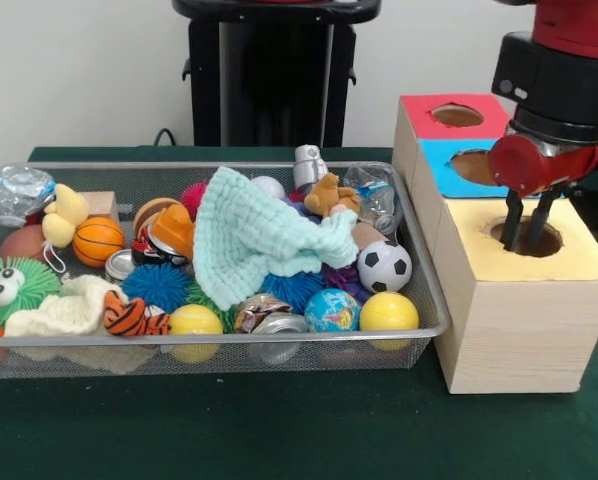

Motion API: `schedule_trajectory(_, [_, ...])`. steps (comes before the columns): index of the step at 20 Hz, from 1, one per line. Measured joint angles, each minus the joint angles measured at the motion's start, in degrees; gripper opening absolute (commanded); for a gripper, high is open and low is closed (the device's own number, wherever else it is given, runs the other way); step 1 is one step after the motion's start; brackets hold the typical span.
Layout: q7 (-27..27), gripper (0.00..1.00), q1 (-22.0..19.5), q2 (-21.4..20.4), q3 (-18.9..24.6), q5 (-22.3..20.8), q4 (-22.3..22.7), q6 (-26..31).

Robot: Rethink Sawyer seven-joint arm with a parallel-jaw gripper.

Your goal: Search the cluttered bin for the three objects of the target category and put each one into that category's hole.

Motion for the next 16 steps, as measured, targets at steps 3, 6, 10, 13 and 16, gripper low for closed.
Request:
schedule_trajectory(3, [0.0, 1.0, -0.8, 1.2, 0.0, 2.7, -1.2, 0.6])
schedule_trajectory(6, [0.0, 1.0, -1.8, 2.7, 0.0, 4.7, -2.4, 0.6])
schedule_trajectory(10, [0.0, 1.0, -2.4, 3.9, 0.2, 6.1, -2.9, 0.6])
schedule_trajectory(13, [0.0, 1.0, -2.6, 4.2, 0.2, 6.5, -3.0, 0.6])
schedule_trajectory(16, [0.0, 0.0, -3.2, 4.4, 0.1, 6.8, -3.1, 0.3])
